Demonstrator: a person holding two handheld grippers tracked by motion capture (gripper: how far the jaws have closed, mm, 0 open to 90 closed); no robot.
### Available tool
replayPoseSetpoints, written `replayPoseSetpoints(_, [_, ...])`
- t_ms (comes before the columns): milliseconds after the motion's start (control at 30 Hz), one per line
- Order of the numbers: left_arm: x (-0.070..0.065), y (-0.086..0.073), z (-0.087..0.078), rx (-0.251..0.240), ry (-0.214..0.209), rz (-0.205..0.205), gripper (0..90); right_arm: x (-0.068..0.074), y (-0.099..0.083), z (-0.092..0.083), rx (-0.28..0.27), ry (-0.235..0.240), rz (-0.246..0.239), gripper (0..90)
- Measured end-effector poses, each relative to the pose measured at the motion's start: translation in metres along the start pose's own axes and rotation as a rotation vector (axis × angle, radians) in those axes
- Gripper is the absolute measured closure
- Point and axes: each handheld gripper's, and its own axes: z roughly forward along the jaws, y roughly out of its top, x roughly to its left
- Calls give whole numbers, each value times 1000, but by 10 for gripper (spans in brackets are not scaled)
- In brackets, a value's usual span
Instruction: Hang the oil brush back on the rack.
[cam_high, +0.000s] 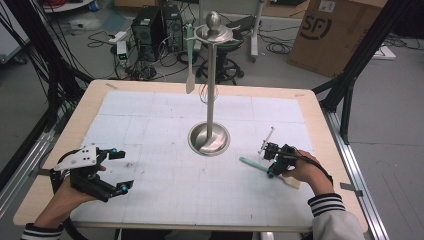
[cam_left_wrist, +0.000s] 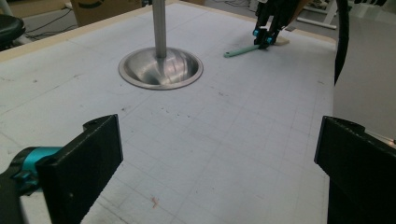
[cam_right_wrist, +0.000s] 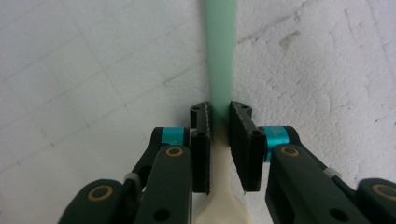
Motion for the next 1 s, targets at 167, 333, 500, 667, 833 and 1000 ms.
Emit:
replayPoseSetpoints(167, [0,0,-1,0,0,2,17,1,5,0,31,-3,4,815])
replayPoseSetpoints(333, [0,0,-2,2,3,-1,17,-1,4,0,25,10,-8,821])
replayPoseSetpoints(500, [1,-1,-1,2,5,-2,17,-1,2,-1,1,17,0,822])
replayPoseSetpoints(667, [1,0,-1,6,6,-3,17,-1,2,-4,-38,40,6,822])
replayPoseSetpoints(833, [1,0,-1,7,8,-3,17,0,1,-10,-100,69,19,822])
replayPoseSetpoints(1000, [1,0,-1,8,10,-8,17,-1,-4,-20,-168,78,20,822])
